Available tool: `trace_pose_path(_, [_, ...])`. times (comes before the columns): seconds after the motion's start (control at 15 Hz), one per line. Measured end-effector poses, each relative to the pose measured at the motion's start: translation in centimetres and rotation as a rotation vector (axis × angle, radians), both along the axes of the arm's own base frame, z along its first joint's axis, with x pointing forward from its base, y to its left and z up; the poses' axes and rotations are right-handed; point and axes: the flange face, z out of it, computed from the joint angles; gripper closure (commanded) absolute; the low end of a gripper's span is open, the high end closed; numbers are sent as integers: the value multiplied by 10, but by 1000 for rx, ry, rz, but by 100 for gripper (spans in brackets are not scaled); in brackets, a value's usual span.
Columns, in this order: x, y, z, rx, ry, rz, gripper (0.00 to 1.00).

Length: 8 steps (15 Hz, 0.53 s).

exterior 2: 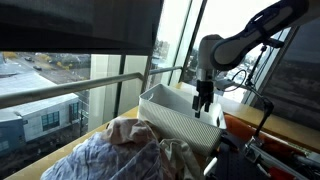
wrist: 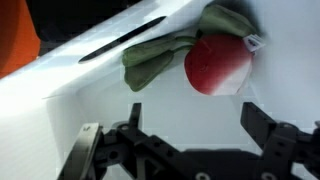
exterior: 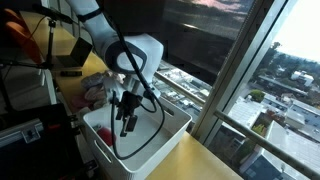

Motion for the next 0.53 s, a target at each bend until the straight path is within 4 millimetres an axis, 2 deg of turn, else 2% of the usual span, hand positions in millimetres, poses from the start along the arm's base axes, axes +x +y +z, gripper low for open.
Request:
trace_pose_path(0.27, [-15,4,-27,57,64,193,0])
trace_pose_path(0.53, [-21,13,-49,65,95,339,0])
